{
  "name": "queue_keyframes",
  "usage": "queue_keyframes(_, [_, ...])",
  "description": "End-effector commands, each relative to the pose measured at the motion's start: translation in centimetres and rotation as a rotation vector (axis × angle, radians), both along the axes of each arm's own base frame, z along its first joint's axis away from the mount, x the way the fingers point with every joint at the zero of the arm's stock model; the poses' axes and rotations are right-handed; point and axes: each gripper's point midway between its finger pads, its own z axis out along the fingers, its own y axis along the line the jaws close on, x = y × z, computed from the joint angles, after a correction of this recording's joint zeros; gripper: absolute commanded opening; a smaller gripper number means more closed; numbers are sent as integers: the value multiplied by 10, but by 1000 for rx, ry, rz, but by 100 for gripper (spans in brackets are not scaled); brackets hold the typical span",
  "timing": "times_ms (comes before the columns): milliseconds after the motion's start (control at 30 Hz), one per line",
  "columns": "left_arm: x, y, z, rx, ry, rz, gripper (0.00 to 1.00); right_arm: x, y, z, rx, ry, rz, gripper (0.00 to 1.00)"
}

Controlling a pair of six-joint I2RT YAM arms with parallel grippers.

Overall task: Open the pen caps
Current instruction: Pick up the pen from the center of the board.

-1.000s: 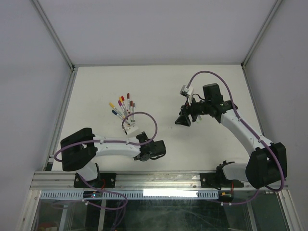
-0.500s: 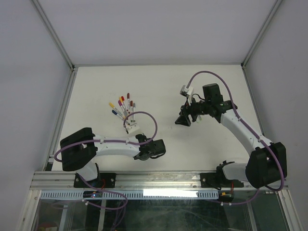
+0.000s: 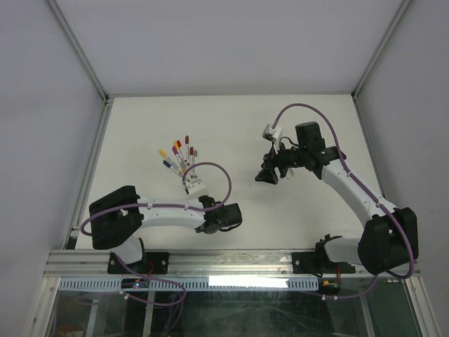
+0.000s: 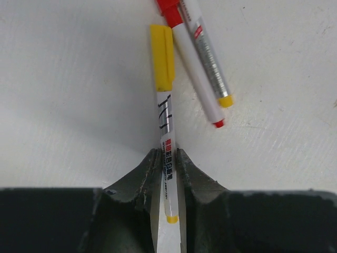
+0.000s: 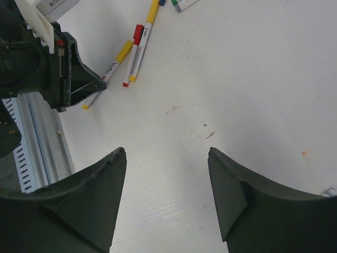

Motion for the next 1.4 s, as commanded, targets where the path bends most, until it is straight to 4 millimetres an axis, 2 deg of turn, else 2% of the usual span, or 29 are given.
queue_keyframes(0, [-4,-13,-2,-51,41,0,13,10,5,22,28,-72,16,66])
queue_keyframes(267, [-2,-7,12,-93,-1,7,0,3,14,13,90,19,45,66])
queue_keyframes(467, [3,-8,29,-154,-51,9,0,-8,35,-7,206,165,65,66])
queue_keyframes(700, [21,-31,66,-378,-201,-34,0,-22,59,-19,327,336,59,68])
queue_keyframes(867, [41,-50,102,-535,-390,-110,0,-21,68,-28,395,495,-5,72])
queue_keyframes(1000, [53,-60,121,-600,-521,-189,0,-18,73,-30,441,593,-56,75])
queue_keyframes(1100, [59,-65,127,-642,-597,-265,0,-16,74,-28,454,607,-65,75])
queue_keyframes(1367, [65,-85,164,-743,-770,-405,0,-15,75,-26,460,611,-68,71])
